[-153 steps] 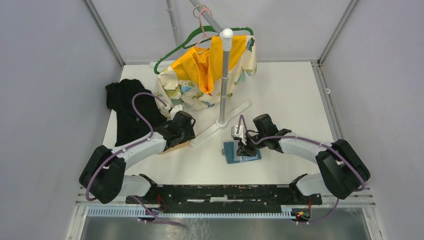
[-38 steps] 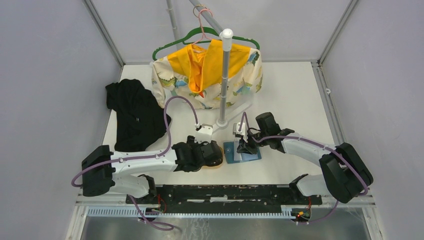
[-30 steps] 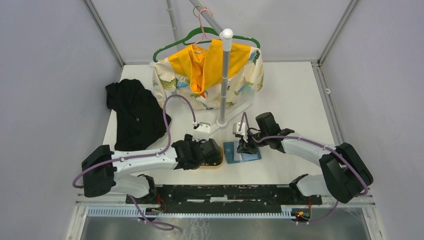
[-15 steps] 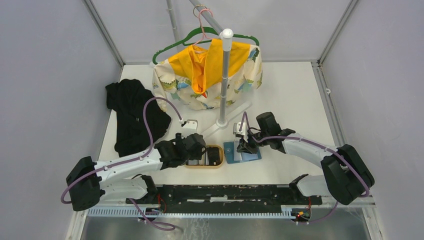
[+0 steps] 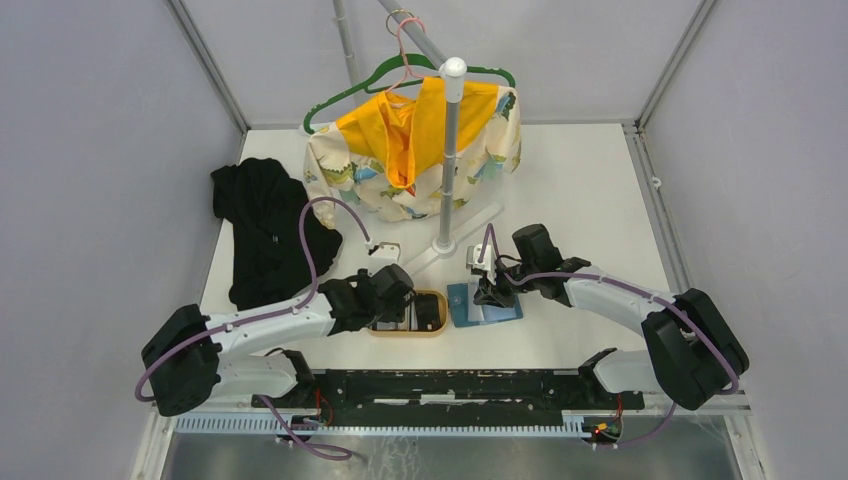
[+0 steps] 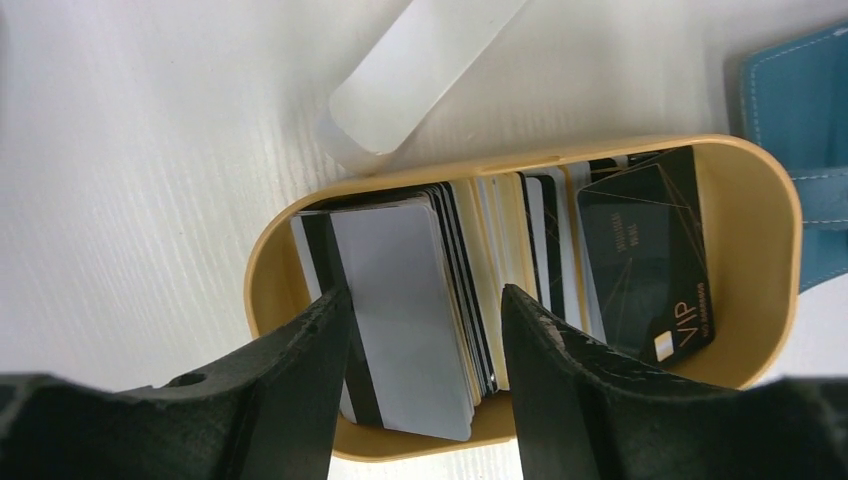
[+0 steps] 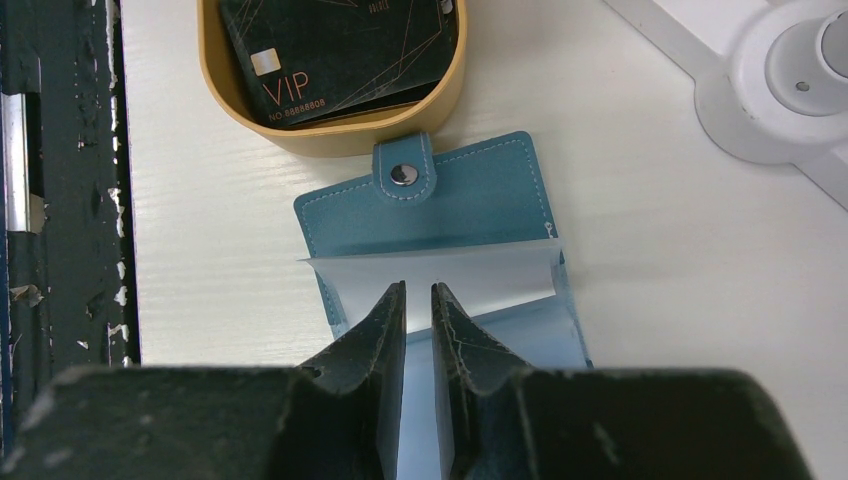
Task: Put the credit cards into the card holder
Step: Pick up the credit card from the storage box.
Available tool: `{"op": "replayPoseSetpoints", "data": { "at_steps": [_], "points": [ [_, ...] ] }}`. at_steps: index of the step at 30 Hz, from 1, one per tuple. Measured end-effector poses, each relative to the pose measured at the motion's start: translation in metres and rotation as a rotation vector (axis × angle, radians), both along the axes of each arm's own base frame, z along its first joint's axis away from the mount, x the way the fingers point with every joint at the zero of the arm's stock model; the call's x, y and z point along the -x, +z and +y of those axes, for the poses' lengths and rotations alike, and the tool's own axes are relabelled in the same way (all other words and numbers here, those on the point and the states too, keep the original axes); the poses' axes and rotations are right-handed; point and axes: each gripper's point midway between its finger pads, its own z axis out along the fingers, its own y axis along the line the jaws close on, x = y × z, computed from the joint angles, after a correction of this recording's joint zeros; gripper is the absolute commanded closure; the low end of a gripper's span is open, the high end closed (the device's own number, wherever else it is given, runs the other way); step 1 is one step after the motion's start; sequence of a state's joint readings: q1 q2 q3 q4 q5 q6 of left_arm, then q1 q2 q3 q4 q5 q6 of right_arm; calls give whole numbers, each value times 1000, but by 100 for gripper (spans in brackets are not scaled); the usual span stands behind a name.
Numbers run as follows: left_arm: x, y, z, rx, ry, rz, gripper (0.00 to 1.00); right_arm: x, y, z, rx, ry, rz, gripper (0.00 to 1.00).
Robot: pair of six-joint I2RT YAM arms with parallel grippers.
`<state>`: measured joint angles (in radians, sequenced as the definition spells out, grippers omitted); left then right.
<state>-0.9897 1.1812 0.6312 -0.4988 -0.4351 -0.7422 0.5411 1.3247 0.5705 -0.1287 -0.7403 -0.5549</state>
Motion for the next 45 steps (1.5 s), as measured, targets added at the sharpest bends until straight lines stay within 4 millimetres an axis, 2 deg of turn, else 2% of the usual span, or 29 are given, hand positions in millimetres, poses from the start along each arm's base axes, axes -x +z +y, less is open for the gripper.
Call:
{"op": "replayPoseSetpoints", "data": {
  "at_steps": [8,19,41,43,45],
  "points": [
    [1,-3,9,-30,17,14,62,0,0,0,0,-1,0,80],
    [2,15,19,49,43,-7,63,0,0,0,0,0,0,80],
    [8,21,34,109,170,-10,66,0,0,0,-1,0,0,79],
    [8,21,34,109,170,-9,67,0,2,0,-4,-1,-6,78],
    [8,21,34,110,170,-10,67,-1,8,-1,-11,-4,-26,72]
  ]
}}
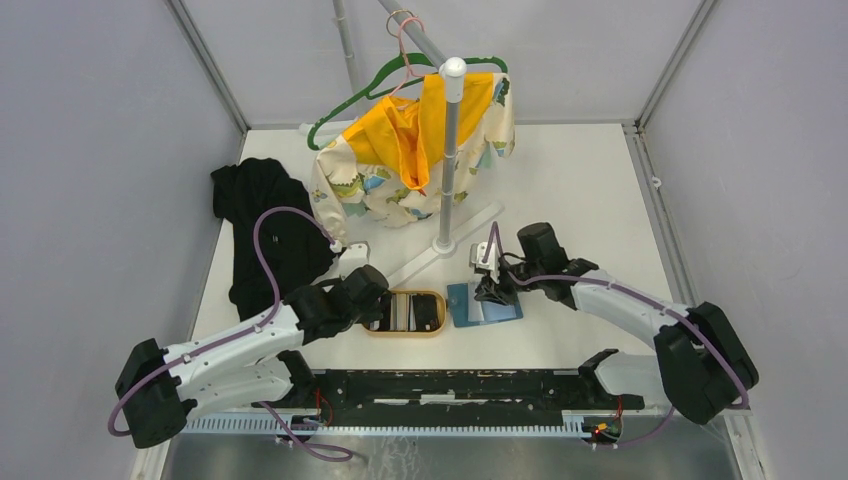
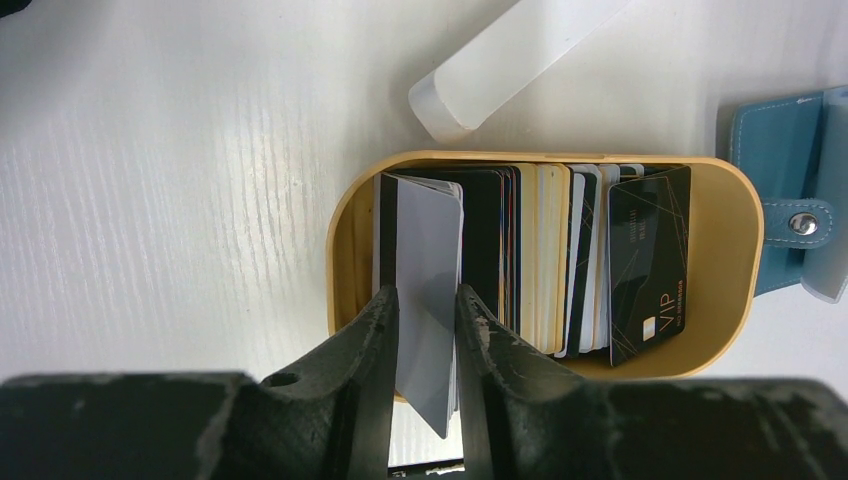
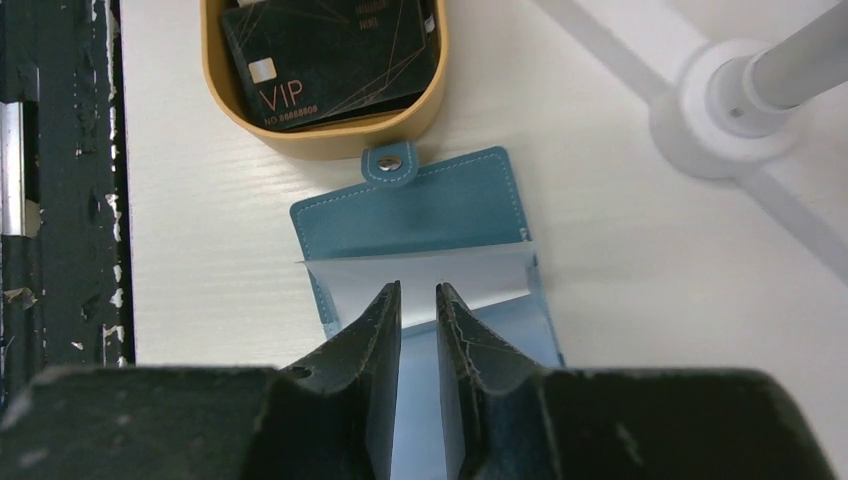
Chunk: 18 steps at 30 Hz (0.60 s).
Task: Put the credit cards into the card holder
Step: Pick up the credit card from the storage box.
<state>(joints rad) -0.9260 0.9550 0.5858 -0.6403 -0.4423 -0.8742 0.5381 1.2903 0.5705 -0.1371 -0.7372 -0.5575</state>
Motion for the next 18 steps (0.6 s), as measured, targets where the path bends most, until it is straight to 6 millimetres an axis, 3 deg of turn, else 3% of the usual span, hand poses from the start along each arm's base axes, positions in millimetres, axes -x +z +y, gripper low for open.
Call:
{"op": "replayPoseSetpoints", "data": {
  "at_steps": [3,5,8,13,18],
  "points": [
    [0,0,0,2,0,-1,68,-5,20,0,-29,-4,-79,58],
    [0,0,0,6,0,-4,68,-8,33,0,-52,1,-137,44],
    [0,1,0,10,0,-7,68,-8,49,1,-76,37,-211,3],
    [0,1,0,13,-1,-9,69,9,70,22,-157,179,-228,2],
    [0,0,-1,14,-1,-10,69,56,82,74,-288,326,-69,5]
  ]
}}
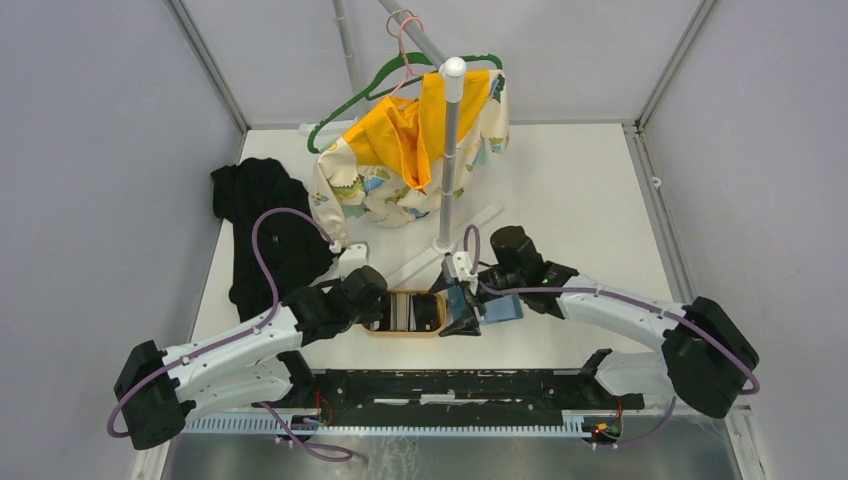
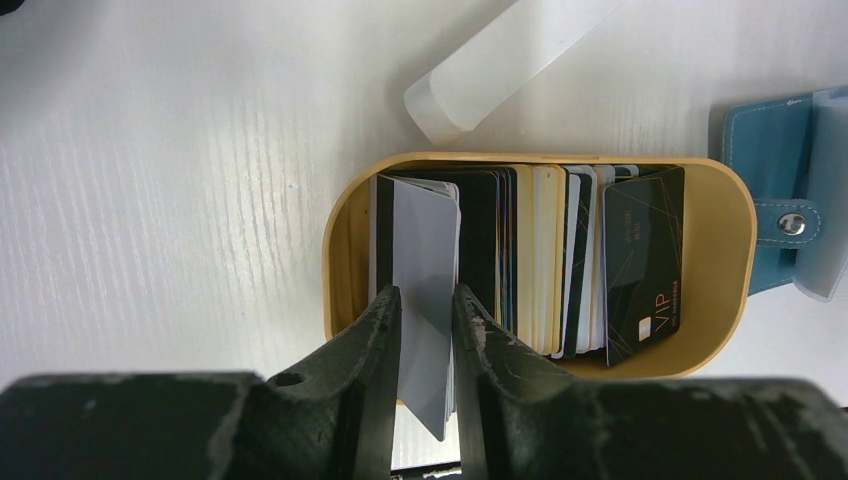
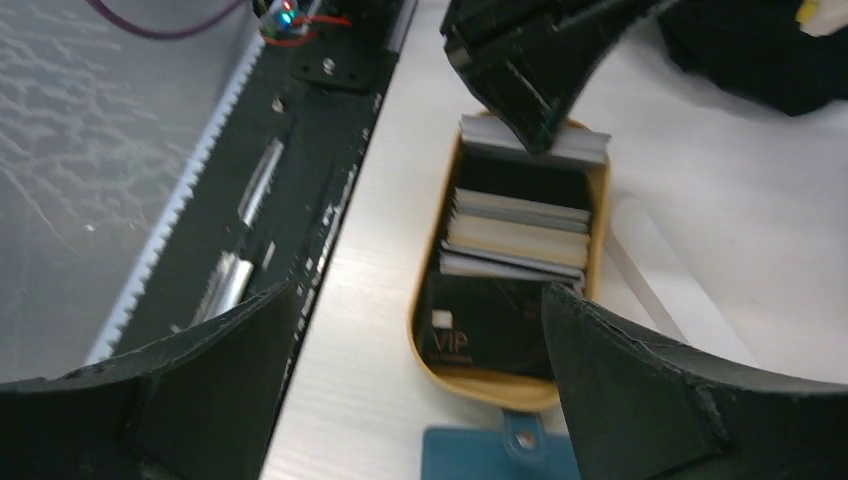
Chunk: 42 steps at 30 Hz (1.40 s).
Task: Put the credit cards into the card holder
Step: Pick up the credit card from the storage box.
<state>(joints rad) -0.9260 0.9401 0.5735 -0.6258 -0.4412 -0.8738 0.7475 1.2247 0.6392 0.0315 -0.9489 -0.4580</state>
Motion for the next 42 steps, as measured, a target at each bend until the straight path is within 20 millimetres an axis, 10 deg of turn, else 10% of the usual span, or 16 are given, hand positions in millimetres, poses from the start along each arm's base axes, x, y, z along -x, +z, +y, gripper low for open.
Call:
{"op": "replayPoseSetpoints", "data": {
  "at_steps": [19,42],
  "points": [
    [-1,-2,-3,16,-4,-5,69,15,-45,87,84,-404,666,22],
    [-1,-3,6,-1,5,-9,68,12,-71,132,145,-517,790,26]
  ]
}}
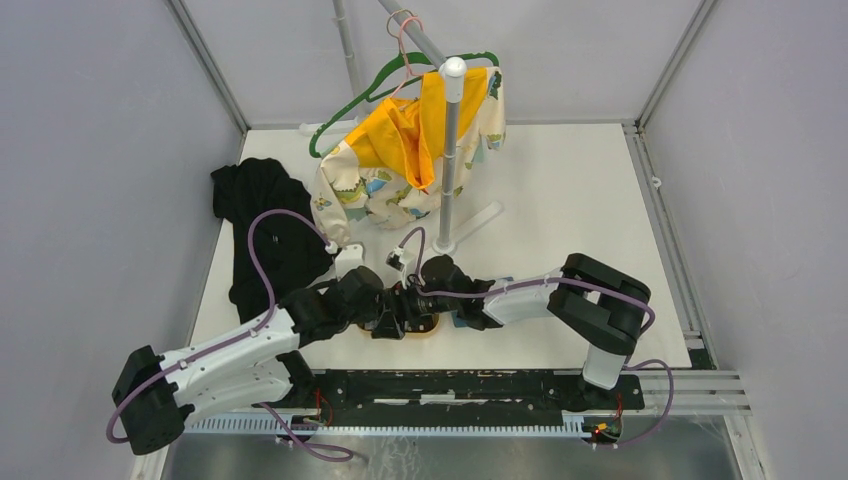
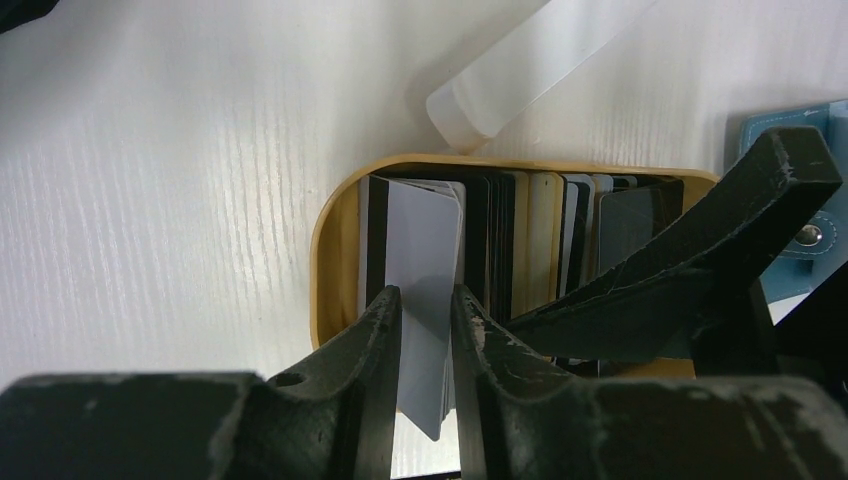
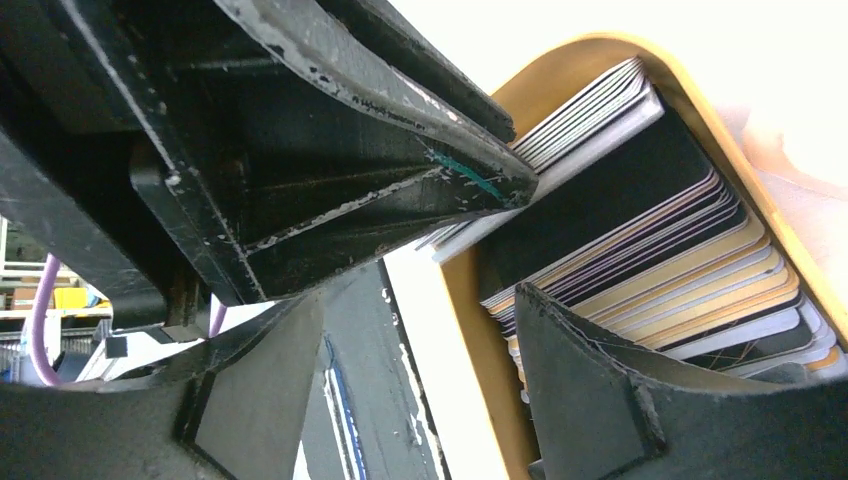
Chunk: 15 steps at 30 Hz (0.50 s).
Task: Put the credit cards into the card holder
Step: Pick up the credit card from the storage box.
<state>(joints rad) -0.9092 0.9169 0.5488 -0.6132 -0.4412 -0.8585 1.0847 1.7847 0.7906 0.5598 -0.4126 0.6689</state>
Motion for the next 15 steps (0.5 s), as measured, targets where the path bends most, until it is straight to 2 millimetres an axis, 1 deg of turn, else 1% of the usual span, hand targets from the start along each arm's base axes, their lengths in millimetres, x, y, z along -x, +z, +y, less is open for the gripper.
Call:
{"op": "replayPoseSetpoints", "data": {
  "at_steps": [6,8,12,15],
  "points": [
    [0,4,-3,24,-3,-6,68,0,6,2,-42,-31,34,34],
    [-1,5,-5,35,-6,-6,68,-1,8,3,-64,-39,43,34],
    [-1,5,-5,44,-4,-6,68,-5,6,3,-73,-61,50,33],
    [-2,5,-6,48,-2,-6,68,-11,3,-1,-70,-86,51,34]
  ]
}}
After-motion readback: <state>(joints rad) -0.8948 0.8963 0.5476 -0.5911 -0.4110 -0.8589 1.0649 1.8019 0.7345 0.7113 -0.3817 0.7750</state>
